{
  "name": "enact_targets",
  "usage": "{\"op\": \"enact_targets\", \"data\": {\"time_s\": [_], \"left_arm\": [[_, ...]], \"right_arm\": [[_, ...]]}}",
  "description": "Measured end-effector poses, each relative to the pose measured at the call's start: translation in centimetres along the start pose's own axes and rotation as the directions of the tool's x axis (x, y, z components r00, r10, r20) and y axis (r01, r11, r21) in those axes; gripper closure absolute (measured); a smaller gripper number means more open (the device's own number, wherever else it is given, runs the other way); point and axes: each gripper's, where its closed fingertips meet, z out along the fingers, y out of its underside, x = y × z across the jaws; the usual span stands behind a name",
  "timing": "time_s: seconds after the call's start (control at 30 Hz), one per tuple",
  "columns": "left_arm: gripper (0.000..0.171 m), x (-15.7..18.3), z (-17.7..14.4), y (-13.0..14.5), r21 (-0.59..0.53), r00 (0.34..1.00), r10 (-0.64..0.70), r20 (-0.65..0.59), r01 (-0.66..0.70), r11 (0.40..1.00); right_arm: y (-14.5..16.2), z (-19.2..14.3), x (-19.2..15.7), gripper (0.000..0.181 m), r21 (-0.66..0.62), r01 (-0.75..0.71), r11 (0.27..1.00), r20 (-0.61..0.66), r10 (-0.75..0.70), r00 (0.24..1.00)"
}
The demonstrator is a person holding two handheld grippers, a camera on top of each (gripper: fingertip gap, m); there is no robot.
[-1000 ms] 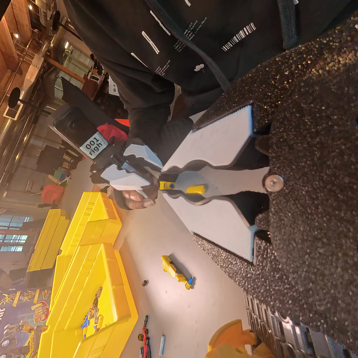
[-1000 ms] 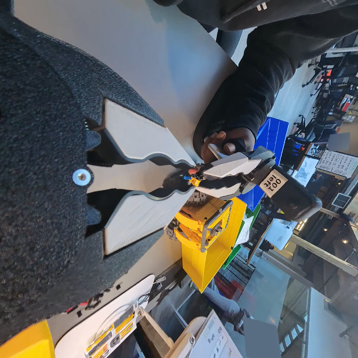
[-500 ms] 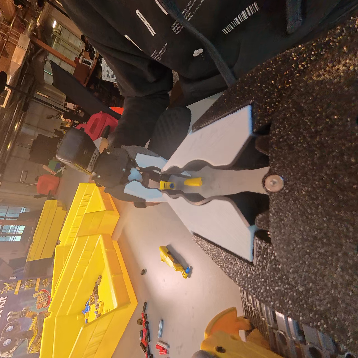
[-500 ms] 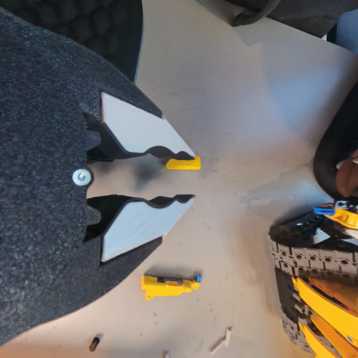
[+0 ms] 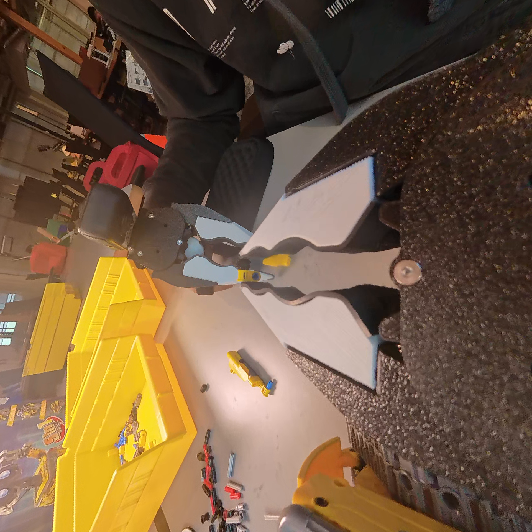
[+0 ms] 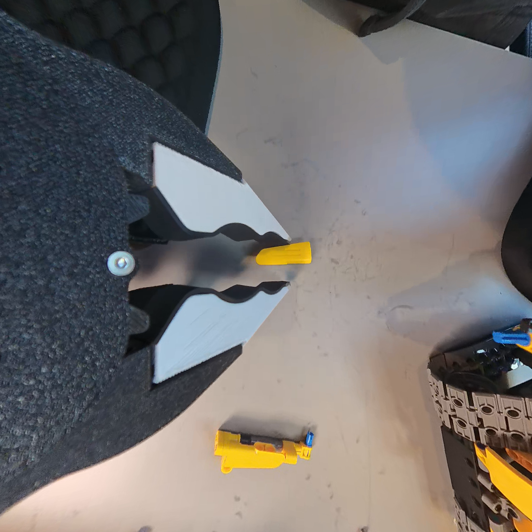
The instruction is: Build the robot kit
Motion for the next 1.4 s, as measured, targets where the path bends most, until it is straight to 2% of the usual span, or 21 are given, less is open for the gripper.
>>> {"op": "enact_targets", "data": {"time_s": [0.2,0.3,0.37,0.4,0.47,0.6,0.7,0.97,1.4], "left_arm": [[0.157,0.0,0.1,0.5,-0.036,1.0,0.014,0.0,-0.014,0.999],[0.157,0.1,0.2,0.7,-0.047,1.0,0.023,-0.002,-0.023,0.999],[0.157,0.2,0.2,0.7,-0.049,1.0,0.029,-0.005,-0.029,0.998],[0.157,0.3,0.2,0.7,-0.046,0.999,0.035,-0.008,-0.035,0.998],[0.157,0.5,0.1,0.4,-0.032,0.998,0.055,-0.011,-0.056,0.998],[0.157,1.2,-0.1,-0.5,0.02,0.996,0.09,-0.026,-0.089,0.996],[0.157,1.8,-0.2,-1.1,0.055,0.993,0.11,-0.037,-0.108,0.993],[0.157,2.8,0.3,-0.8,0.044,0.982,0.183,-0.051,-0.181,0.983],[0.157,2.7,0.6,-0.2,0.005,0.975,0.218,-0.033,-0.218,0.976]], "right_arm": [[0.1,0.1,-0.2,0.158,-0.005,-0.014,1.0,0.019,0.014,1.0],[-0.1,0.3,-0.5,0.168,-0.003,-0.011,1.0,0.029,0.012,1.0],[-0.4,0.5,-0.5,0.168,0.001,0.005,1.0,0.02,-0.005,1.0],[-0.9,0.5,-0.4,0.169,0.031,0.022,0.999,0.006,-0.022,1.0],[-3.3,-0.5,-0.2,0.168,0.181,0.026,0.983,0.0,-0.026,1.0],[-7.5,-4.2,0.6,0.168,0.461,0.038,0.886,-0.049,-0.017,0.999],[-8.5,-5.4,0.5,0.168,0.533,0.03,0.845,-0.037,-0.012,0.999],[-9.1,-5.0,-0.4,0.168,0.563,0.002,0.826,0.025,-0.019,0.999],[-8.9,-4.7,-0.5,0.168,0.552,0.005,0.834,0.022,-0.021,1.0]]}}
